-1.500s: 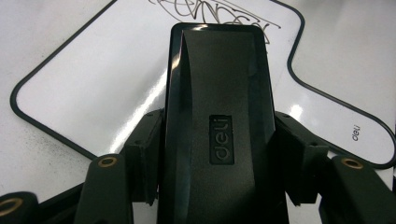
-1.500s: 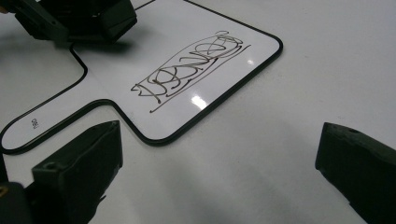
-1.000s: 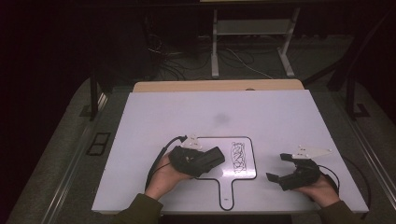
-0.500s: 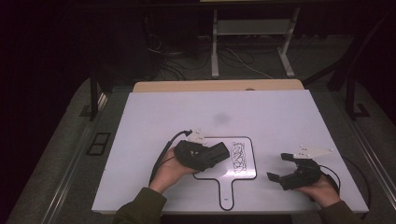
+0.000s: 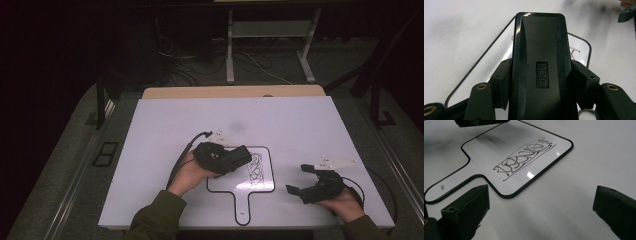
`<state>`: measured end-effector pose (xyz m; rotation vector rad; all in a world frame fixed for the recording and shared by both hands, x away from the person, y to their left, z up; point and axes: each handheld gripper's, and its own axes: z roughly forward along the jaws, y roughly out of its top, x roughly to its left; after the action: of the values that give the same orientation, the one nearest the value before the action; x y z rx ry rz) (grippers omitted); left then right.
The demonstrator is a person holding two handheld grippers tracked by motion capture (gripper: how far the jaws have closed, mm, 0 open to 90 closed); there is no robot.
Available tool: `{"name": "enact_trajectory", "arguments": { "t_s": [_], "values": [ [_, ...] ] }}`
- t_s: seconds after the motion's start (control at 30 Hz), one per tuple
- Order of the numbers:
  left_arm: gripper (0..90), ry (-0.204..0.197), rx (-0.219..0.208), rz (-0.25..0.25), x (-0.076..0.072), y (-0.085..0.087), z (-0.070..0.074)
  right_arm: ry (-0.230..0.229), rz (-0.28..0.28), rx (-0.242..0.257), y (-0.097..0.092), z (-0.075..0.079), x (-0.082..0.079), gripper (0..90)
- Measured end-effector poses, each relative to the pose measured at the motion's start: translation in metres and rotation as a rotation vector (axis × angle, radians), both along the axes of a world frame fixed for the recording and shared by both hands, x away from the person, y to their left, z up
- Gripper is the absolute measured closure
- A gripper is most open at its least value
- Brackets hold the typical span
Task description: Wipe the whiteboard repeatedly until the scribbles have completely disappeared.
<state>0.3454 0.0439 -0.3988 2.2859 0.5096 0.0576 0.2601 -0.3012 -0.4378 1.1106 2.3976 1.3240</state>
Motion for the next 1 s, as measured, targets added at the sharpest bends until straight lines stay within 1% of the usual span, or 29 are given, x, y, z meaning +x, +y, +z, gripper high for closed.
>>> {"name": "enact_trajectory", "arguments": {
  "t_s": [0.03, 0.07, 0.1, 0.3, 0.4, 0.47, 0.5, 0.57, 0.63, 0.7, 0.83, 0.87, 0.93, 1.0],
  "values": [
    [39.3, 0.0, -0.004, 0.002, 0.001, -0.002, 0.0, 0.0, -0.001, 0.001, 0.0, 0.0, 0.0, 0.0],
    [39.3, -0.003, 0.004, -0.005, 0.003, -0.005, 0.0, 0.0, -0.001, 0.001, 0.0, 0.0, 0.0, 0.0],
    [39.4, -0.003, -0.003, -0.003, 0.004, -0.008, 0.0, 0.001, -0.001, 0.002, 0.0, 0.0, 0.0, 0.0],
    [39.3, -0.009, 0.015, -0.021, 0.012, -0.023, 0.0, 0.01, -0.003, 0.006, 0.0, 0.0, -0.001, 0.0],
    [39.3, -0.007, 0.018, -0.027, 0.017, -0.029, 0.0, 0.004, -0.002, 0.005, 0.0, 0.0, 0.0, 0.0],
    [39.4, -0.005, 0.029, -0.038, 0.021, -0.033, -0.001, 0.005, -0.003, 0.007, -0.001, 0.0, 0.0, 0.0],
    [39.4, -0.006, 0.029, -0.035, 0.022, -0.036, -0.002, -0.002, -0.002, 0.006, -0.001, 0.0, 0.0, 0.0],
    [39.3, -0.005, 0.033, -0.038, 0.025, -0.04, -0.004, -0.002, -0.002, 0.005, -0.001, 0.0, 0.0, 0.0],
    [39.3, -0.003, 0.043, -0.042, 0.029, -0.044, -0.006, -0.003, -0.002, 0.006, -0.001, 0.0, 0.0, 0.0],
    [39.3, -0.011, 0.048, -0.052, 0.033, -0.047, -0.009, -0.005, -0.002, 0.006, -0.002, 0.0, 0.0, 0.0],
    [39.3, -0.003, 0.07, -0.06, 0.038, -0.054, -0.016, -0.004, -0.003, 0.008, -0.002, 0.0, 0.0, 0.0],
    [39.3, 0.0, 0.068, -0.058, 0.039, -0.056, -0.018, -0.003, -0.004, 0.008, -0.002, 0.0, 0.0, 0.0],
    [39.3, -0.002, 0.081, -0.068, 0.042, -0.06, -0.02, -0.002, -0.005, 0.01, -0.002, 0.0, 0.0, 0.0],
    [39.3, -0.004, 0.086, -0.064, 0.044, -0.065, -0.022, -0.002, -0.005, 0.01, -0.002, 0.0, 0.0, 0.0]
  ]
}}
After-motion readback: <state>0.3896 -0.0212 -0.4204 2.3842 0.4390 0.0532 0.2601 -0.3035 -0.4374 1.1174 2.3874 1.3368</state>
